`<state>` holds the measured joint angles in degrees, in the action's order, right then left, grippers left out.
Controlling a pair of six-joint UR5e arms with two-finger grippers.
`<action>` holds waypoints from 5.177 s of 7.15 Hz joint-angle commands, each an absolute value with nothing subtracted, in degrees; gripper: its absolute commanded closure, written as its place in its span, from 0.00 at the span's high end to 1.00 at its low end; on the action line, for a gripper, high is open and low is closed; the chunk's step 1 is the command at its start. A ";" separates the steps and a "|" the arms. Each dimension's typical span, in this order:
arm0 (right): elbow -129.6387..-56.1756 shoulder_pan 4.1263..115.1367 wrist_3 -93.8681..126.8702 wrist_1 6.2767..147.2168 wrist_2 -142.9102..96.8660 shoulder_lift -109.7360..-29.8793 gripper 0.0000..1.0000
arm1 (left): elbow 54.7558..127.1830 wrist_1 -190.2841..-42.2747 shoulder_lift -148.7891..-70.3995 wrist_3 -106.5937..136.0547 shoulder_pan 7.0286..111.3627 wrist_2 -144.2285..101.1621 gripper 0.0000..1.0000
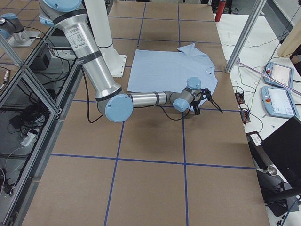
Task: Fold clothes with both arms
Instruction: 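Grasp the sleeve with the right gripper and fold it toward the collar, then release the folded sleeve and lift the right gripper while the left arm approaches, then move the left gripper to the sleeve nearest it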
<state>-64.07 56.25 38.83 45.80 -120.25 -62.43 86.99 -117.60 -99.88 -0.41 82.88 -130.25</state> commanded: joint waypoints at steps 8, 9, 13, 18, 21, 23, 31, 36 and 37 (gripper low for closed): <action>-68.89 55.99 43.37 48.16 -122.25 -59.68 0.00 | 86.92 -117.68 -99.93 -0.53 82.88 -130.34 1.00; -70.91 54.33 48.90 48.34 -122.17 -58.37 0.00 | 86.84 -117.69 -100.11 -0.53 82.88 -130.34 1.00; -57.23 44.57 55.72 57.02 -105.41 -37.10 0.00 | 86.57 -117.69 -100.28 -0.44 82.88 -130.25 0.99; -52.73 44.91 56.07 56.95 -102.92 -34.98 1.00 | 84.74 -123.97 -101.68 12.15 80.96 -130.08 1.00; -63.47 47.80 56.95 70.83 -115.00 -36.38 1.00 | 83.94 -128.94 -108.07 36.04 67.46 -124.59 1.00; -79.72 49.48 56.52 81.54 -122.86 -45.38 1.00 | 82.54 -129.20 -113.09 49.85 59.27 -111.24 0.97; -84.73 49.66 56.95 81.21 -119.36 -50.89 1.00 | 63.03 -139.65 -124.01 60.03 49.66 -101.60 0.75; -84.20 49.66 56.95 81.12 -119.36 -50.71 1.00 | 58.80 -143.70 -125.42 57.24 49.31 -101.60 0.69; -84.20 49.66 56.95 81.12 -119.27 -50.80 1.00 | 58.71 -143.70 -125.42 57.04 49.22 -101.60 0.66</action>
<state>-84.21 49.66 56.95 81.13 -119.33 -50.74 58.81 -143.66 -125.37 58.02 49.26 -101.60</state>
